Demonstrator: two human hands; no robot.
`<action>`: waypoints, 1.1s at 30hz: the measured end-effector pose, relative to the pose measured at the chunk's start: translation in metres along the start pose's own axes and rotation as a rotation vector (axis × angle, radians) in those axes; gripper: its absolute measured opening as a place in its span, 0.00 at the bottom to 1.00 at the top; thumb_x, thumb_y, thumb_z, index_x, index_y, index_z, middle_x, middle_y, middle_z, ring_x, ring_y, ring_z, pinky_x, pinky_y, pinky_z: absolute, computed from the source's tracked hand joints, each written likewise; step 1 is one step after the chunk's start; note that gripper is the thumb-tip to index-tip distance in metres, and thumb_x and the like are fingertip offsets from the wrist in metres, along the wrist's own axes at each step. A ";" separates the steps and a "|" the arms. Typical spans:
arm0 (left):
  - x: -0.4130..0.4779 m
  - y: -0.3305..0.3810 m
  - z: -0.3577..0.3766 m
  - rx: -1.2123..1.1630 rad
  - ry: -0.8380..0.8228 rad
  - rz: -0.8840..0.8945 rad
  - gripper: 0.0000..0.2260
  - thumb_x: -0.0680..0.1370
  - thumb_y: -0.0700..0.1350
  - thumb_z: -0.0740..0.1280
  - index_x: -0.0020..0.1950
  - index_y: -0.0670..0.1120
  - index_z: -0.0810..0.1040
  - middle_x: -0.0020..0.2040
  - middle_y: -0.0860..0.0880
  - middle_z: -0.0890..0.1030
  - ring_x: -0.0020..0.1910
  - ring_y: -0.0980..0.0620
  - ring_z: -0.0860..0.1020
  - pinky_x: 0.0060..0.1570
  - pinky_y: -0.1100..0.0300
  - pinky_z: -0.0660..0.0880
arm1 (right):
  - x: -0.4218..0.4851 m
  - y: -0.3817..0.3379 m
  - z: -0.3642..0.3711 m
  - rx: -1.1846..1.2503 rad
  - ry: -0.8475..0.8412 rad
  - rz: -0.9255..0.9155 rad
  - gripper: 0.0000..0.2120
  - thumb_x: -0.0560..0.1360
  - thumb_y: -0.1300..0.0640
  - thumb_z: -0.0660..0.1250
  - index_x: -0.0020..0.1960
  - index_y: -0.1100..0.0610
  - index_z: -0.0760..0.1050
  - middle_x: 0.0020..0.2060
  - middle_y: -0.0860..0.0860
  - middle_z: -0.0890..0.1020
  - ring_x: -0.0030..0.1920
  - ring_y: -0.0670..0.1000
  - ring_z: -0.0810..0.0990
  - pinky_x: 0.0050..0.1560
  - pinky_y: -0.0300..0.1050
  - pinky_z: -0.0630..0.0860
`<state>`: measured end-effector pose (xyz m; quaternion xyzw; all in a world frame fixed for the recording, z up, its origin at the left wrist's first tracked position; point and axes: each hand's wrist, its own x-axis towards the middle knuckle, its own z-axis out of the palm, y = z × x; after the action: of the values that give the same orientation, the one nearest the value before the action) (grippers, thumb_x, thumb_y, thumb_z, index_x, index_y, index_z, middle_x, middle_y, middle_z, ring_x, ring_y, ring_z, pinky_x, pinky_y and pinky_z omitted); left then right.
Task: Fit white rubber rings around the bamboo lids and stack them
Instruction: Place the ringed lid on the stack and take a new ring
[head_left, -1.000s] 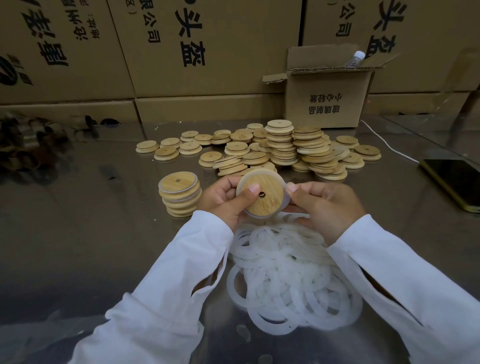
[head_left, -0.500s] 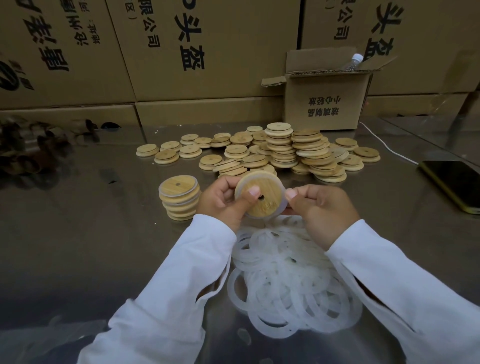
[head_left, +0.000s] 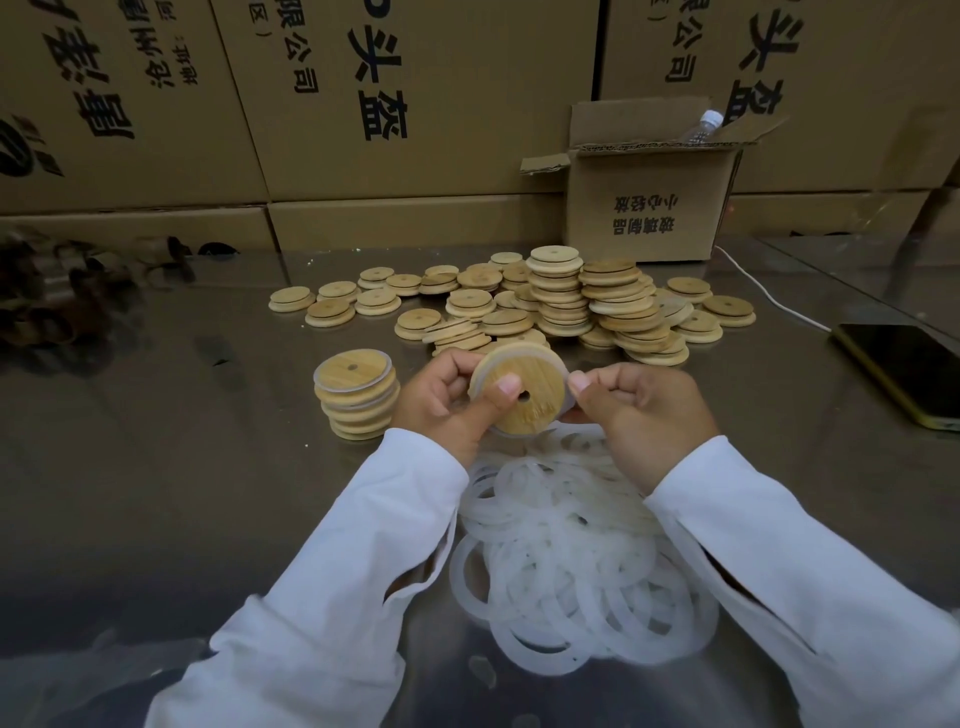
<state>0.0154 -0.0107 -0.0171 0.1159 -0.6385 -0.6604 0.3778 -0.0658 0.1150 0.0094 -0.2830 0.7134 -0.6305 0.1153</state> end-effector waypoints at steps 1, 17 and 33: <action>0.000 0.001 0.001 0.001 -0.002 0.010 0.07 0.64 0.44 0.71 0.40 0.46 0.76 0.36 0.50 0.83 0.39 0.48 0.80 0.42 0.54 0.77 | 0.000 0.001 0.000 -0.025 0.016 -0.024 0.08 0.75 0.58 0.66 0.37 0.55 0.78 0.33 0.49 0.82 0.38 0.51 0.81 0.29 0.25 0.70; 0.002 0.000 -0.001 -0.075 0.043 -0.061 0.11 0.62 0.42 0.74 0.40 0.45 0.76 0.36 0.47 0.83 0.41 0.44 0.80 0.49 0.47 0.76 | -0.004 0.009 0.008 -0.043 0.052 -0.251 0.11 0.71 0.63 0.70 0.38 0.48 0.75 0.36 0.47 0.80 0.40 0.50 0.80 0.41 0.34 0.76; 0.000 0.007 0.006 -0.342 0.082 -0.297 0.04 0.73 0.33 0.63 0.40 0.39 0.75 0.33 0.45 0.82 0.36 0.49 0.81 0.33 0.60 0.80 | -0.003 0.004 0.006 -0.019 0.000 -0.175 0.12 0.72 0.66 0.68 0.38 0.49 0.75 0.35 0.48 0.80 0.38 0.48 0.80 0.39 0.32 0.76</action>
<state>0.0142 -0.0057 -0.0095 0.1697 -0.4774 -0.8020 0.3163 -0.0613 0.1121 0.0036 -0.3456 0.6918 -0.6314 0.0572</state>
